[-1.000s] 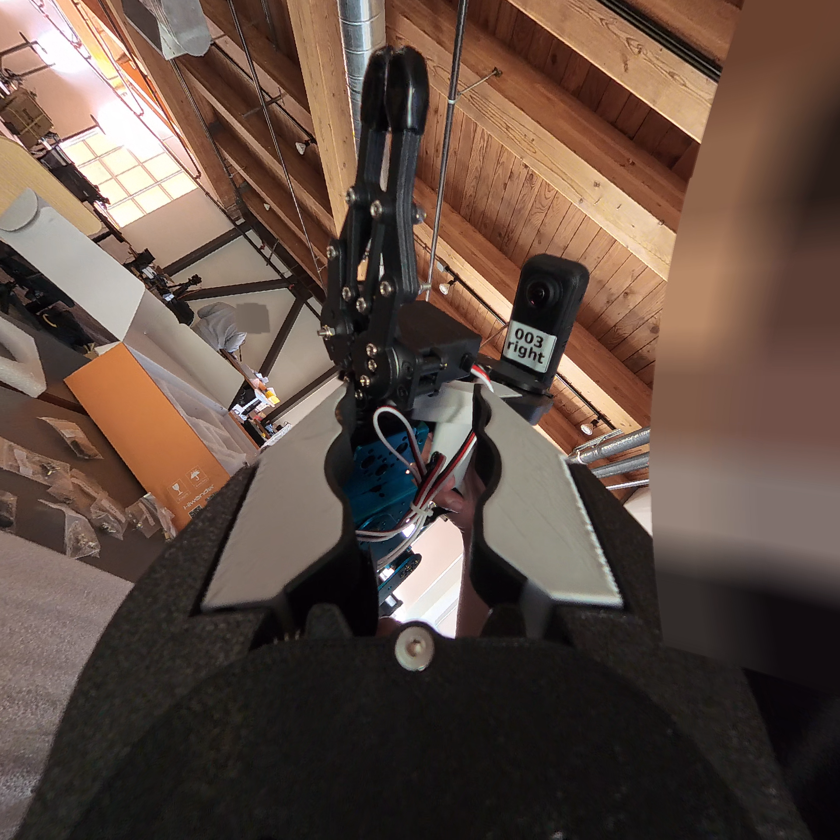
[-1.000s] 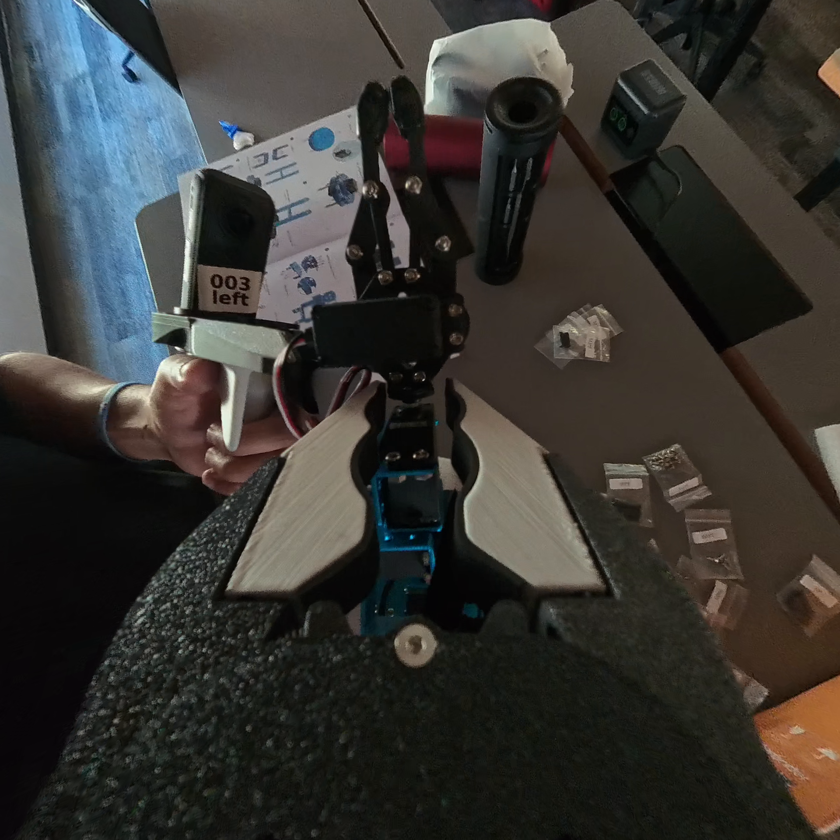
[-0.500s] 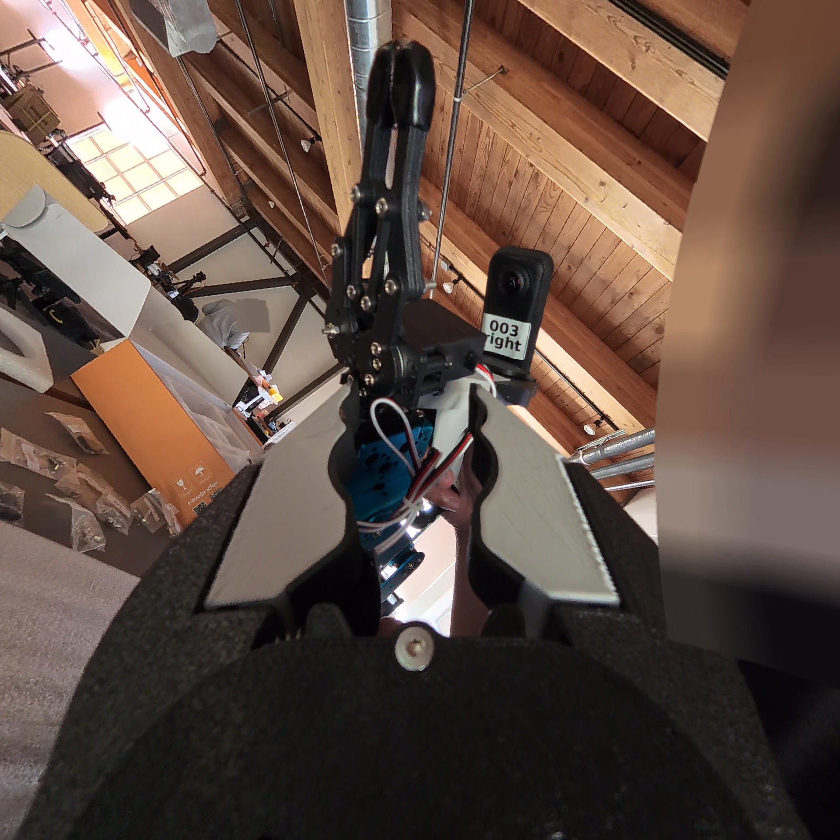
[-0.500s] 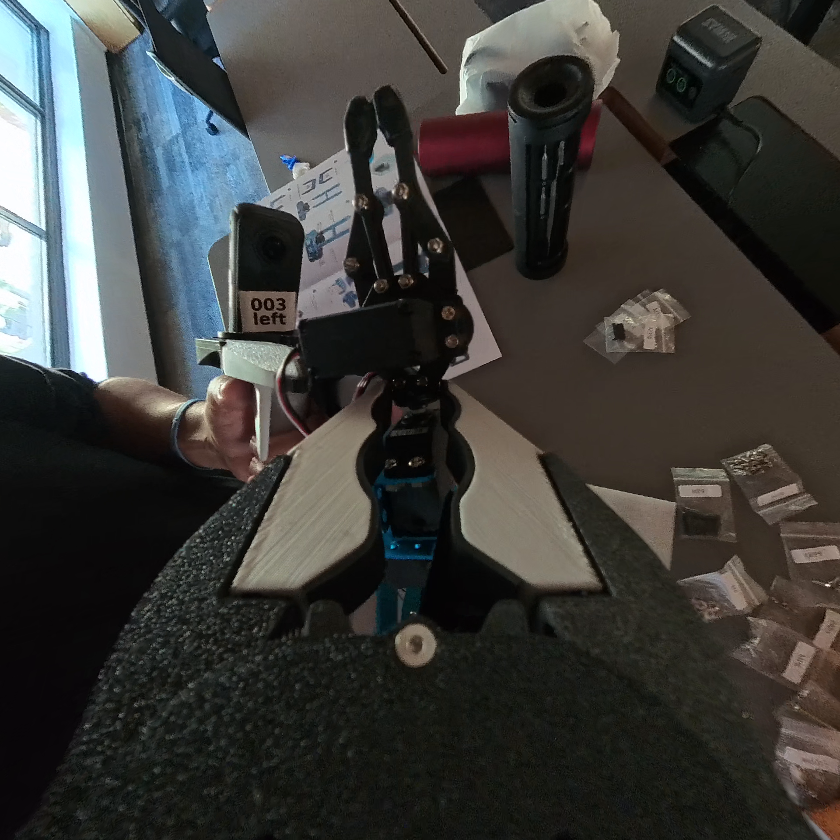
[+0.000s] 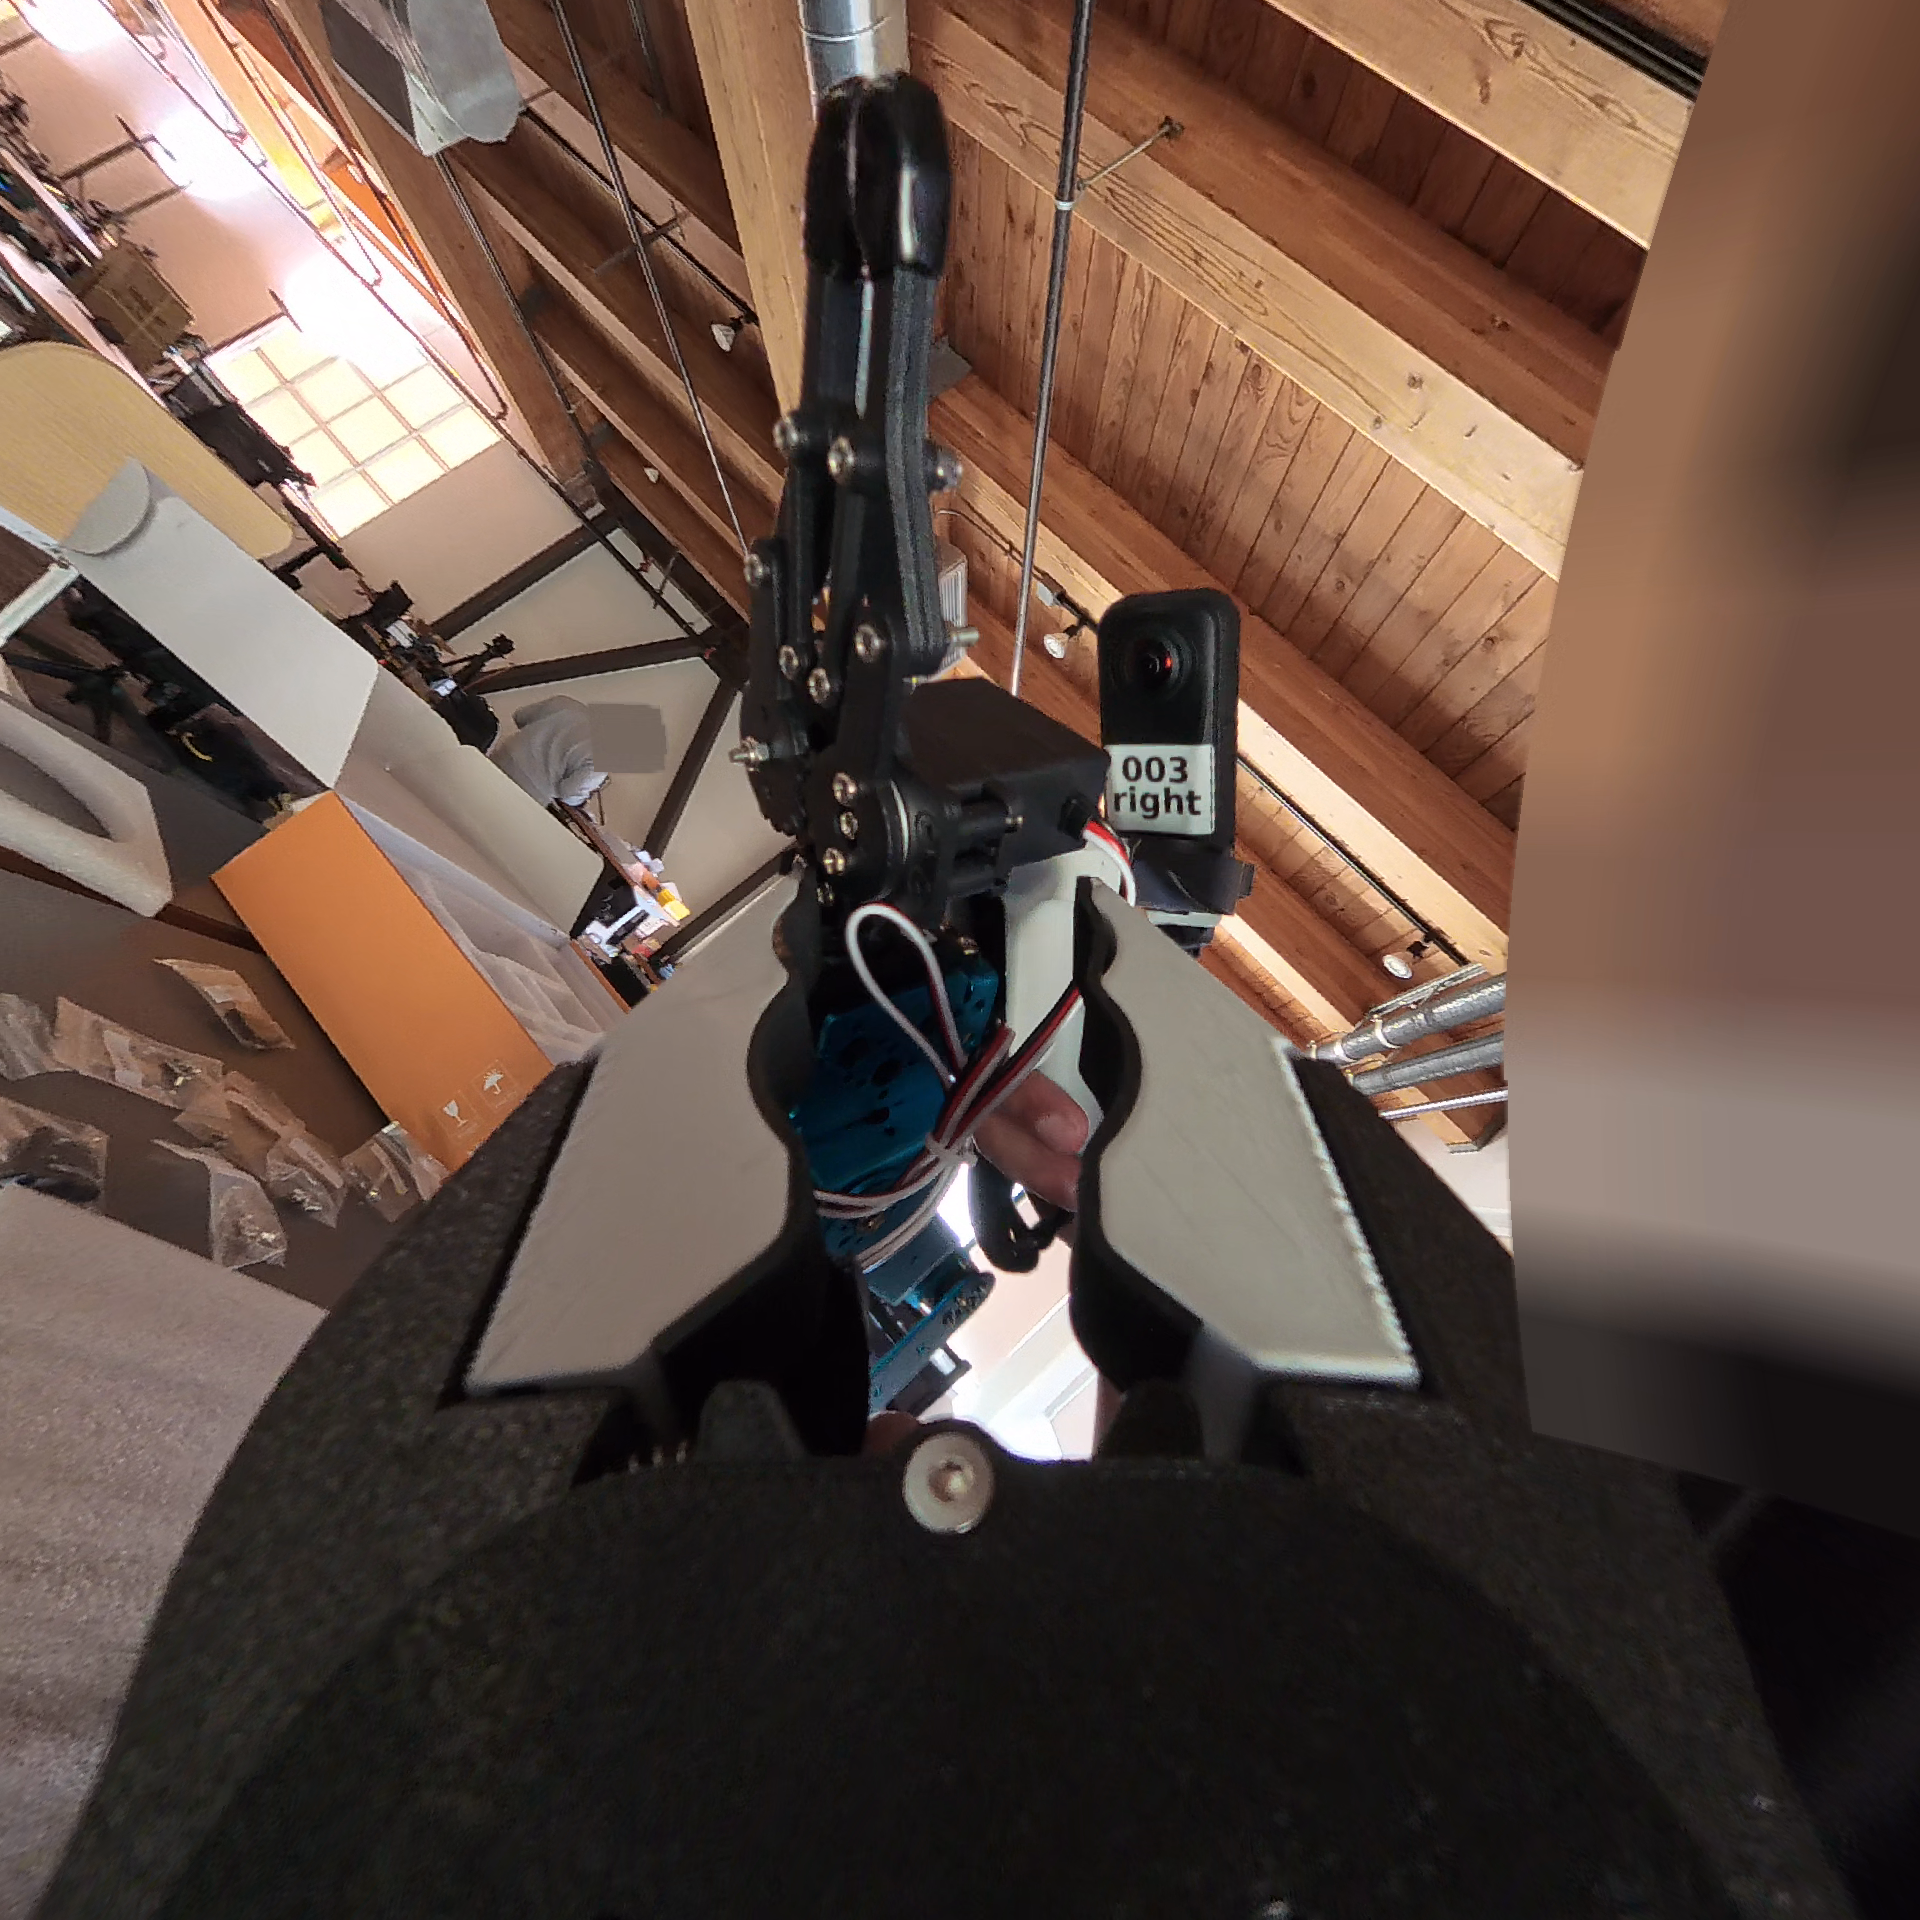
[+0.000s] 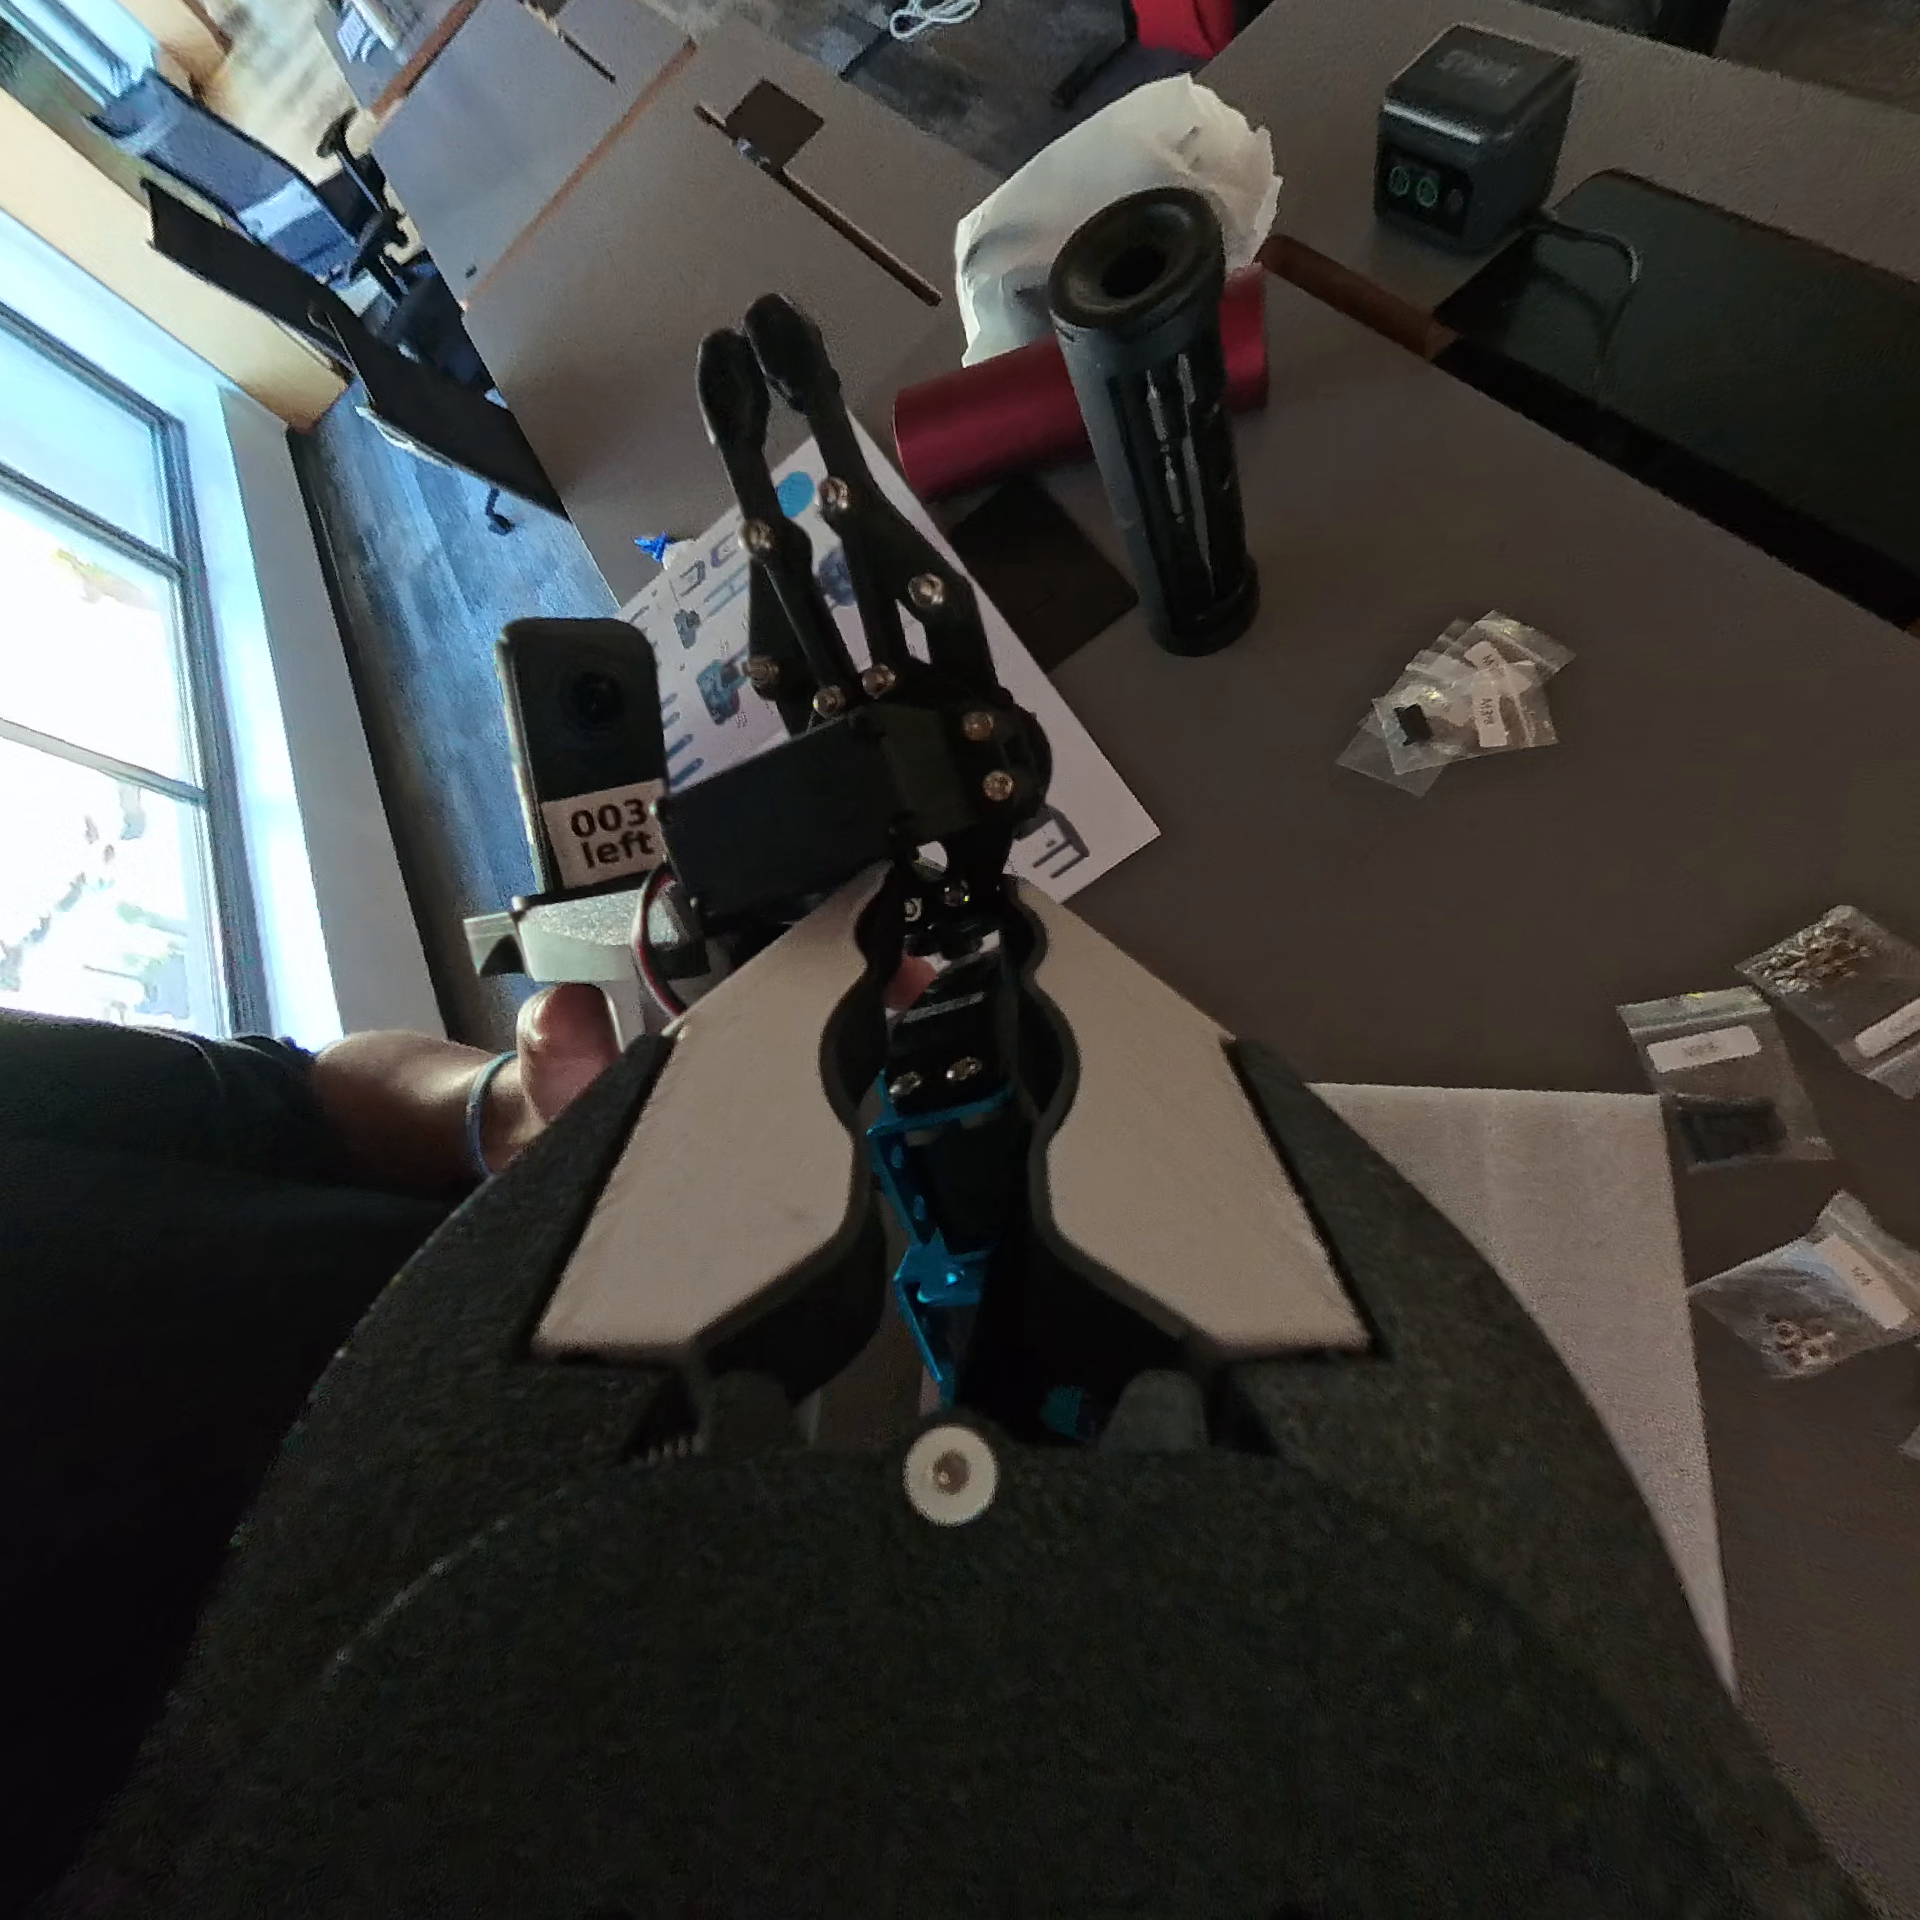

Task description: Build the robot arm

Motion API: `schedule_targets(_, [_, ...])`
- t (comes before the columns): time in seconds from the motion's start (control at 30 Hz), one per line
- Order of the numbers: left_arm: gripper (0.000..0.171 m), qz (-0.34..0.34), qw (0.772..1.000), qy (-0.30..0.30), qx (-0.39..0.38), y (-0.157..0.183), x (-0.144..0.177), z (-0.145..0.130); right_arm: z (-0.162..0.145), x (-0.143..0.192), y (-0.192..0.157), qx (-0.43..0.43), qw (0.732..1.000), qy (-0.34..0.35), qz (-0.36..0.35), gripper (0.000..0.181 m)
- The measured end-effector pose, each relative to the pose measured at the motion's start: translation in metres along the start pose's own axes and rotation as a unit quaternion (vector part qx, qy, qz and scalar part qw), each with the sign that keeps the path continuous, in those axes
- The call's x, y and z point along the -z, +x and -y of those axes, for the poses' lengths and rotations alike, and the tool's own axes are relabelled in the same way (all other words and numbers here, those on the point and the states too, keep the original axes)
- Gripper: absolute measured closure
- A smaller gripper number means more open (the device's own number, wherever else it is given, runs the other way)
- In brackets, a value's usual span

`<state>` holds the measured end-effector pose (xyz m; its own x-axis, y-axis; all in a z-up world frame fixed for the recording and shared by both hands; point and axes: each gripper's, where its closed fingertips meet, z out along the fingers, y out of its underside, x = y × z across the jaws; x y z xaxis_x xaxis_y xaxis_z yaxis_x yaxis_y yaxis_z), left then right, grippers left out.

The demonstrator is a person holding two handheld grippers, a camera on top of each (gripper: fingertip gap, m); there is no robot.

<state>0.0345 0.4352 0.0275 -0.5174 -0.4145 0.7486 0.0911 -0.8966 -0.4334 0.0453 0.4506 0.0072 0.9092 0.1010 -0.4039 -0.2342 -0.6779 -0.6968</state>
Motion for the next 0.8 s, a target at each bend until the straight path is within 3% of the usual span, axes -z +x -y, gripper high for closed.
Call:
schedule_targets(0.27, [0.123, -0.005, 1.000, -0.006, 0.004, 0.000, -0.003, 0.000, -0.001, 0.010, 0.003, 0.029, 1.000, -0.007, -0.006, 0.158])
schedule_targets(0.37, [0.123, -0.003, 1.000, -0.005, 0.006, -0.002, -0.001, 0.002, 0.003, 0.029, 0.001, 0.091, 0.996, 0.007, -0.006, 0.146])
schedule_targets(0.5, [0.123, -0.004, 1.000, -0.008, 0.005, -0.001, 0.000, 0.002, -0.020, 0.031, 0.013, 0.212, 0.975, -0.033, -0.066, 0.128])
schedule_targets(0.6, [0.123, -0.004, 1.000, -0.012, 0.005, -0.001, -0.002, 0.001, -0.031, 0.025, 0.018, 0.249, 0.960, -0.055, -0.115, 0.133])
schedule_targets(0.7, [0.122, 0.000, 1.000, -0.017, 0.005, -0.002, -0.005, 0.002, -0.036, 0.045, 0.021, 0.233, 0.963, -0.017, -0.131, 0.130])
schedule_targets(0.8, [0.123, 0.004, 1.000, -0.029, -0.006, -0.001, -0.006, 0.000, -0.055, 0.075, 0.015, 0.181, 0.980, 0.021, -0.075, 0.102])
